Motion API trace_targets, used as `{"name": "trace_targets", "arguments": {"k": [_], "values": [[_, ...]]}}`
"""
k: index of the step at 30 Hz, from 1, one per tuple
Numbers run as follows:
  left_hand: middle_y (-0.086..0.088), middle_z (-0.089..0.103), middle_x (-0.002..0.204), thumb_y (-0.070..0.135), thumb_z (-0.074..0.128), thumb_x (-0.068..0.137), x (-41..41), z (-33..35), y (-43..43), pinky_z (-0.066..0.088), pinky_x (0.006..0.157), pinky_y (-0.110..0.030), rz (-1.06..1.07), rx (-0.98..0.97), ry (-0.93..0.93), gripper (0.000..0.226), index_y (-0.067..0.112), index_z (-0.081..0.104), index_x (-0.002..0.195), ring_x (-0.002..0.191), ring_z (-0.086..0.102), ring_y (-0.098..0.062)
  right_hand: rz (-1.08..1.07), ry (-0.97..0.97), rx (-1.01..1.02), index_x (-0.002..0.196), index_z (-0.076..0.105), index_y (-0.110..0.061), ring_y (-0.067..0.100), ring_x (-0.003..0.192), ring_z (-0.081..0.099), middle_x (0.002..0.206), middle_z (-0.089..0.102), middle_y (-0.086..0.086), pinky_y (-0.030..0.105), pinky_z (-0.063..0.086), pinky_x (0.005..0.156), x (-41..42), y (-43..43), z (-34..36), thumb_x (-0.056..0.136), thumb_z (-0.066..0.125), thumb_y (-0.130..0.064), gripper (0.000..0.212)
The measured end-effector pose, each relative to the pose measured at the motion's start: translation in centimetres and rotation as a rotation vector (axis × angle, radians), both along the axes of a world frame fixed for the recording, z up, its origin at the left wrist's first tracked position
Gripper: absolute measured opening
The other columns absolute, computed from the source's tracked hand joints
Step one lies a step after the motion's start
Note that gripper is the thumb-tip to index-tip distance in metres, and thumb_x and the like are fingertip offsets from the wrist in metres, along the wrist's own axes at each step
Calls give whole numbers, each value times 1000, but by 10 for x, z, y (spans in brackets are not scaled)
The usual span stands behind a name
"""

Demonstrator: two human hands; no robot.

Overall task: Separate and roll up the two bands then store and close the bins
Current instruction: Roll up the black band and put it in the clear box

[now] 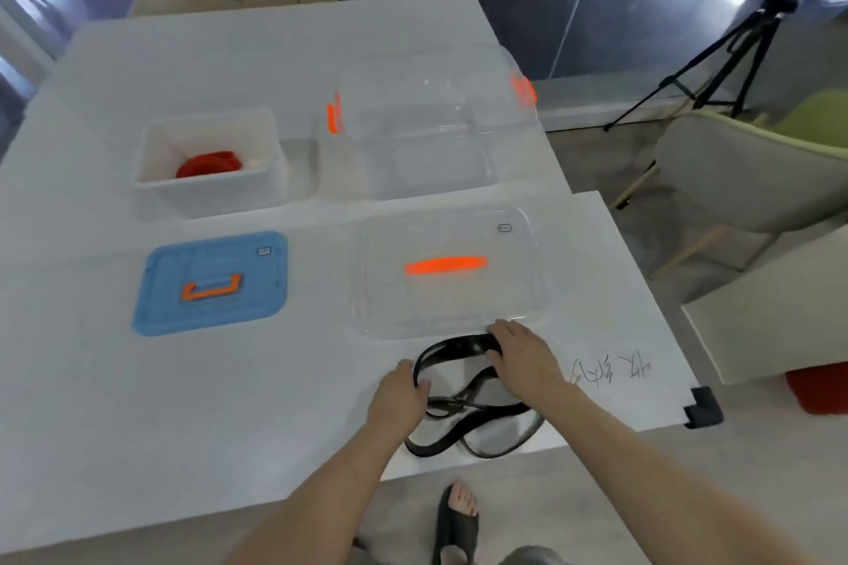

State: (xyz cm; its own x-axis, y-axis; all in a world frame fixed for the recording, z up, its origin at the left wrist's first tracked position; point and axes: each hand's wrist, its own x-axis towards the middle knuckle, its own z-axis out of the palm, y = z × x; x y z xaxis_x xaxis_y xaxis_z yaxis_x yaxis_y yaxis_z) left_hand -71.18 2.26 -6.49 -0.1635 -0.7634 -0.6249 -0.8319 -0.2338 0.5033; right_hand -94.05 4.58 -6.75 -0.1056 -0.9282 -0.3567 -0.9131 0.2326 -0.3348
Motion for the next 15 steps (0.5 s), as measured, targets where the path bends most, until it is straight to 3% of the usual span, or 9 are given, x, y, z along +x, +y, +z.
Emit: {"name": "trace_targets", "arguments": {"k": [3, 6, 9, 12, 15], "values": [[-11, 66, 128, 42, 59, 99, -8, -8, -5, 44, 87, -27, 183, 70, 46, 52, 10, 50, 138, 117, 62, -26, 6, 22, 25, 152, 45, -24, 27, 139, 51, 152, 56, 3, 41, 39, 114, 2, -1, -12, 108, 48, -33, 46], [-7, 70, 119, 33, 65, 95, -8, -12, -4, 47, 86, -27, 192, 88, 24, 40, 10, 61, 127, 111, 65, -25, 23, 71, 17, 153, 44, -25, 28, 135, 51, 148, 55, 4, 41, 39, 110, -1, 3, -19, 107, 49, -33, 47], [-5, 73, 107, 20, 63, 94, -8, -10, 1, 53, 87, -30, 215, 39, 31, 29, 12, 68, 121, 98, 67, -20, 25, 77, 23, 151, 49, -24, 27, 130, 50, 142, 53, 6, 39, 41, 105, -5, 6, -24, 108, 48, -33, 44], [-1, 69, 97, 16, 58, 98, -9, 1, 6, 49, 68, -21, 195, -12, 55, 22, 15, 67, 118, 87, 64, -16, -6, 57, 36, 141, 59, -21, 25, 126, 50, 135, 54, 6, 36, 43, 102, -9, 8, -24, 108, 46, -29, 36], [-3, 71, 92, 12, 50, 97, -11, 9, 8, 55, 69, -30, 209, -16, 83, 22, 23, 64, 111, 78, 66, -18, -39, 19, 24, 133, 62, -18, 25, 125, 51, 133, 55, 6, 36, 44, 102, -12, 10, -18, 107, 50, -27, 30]]}}
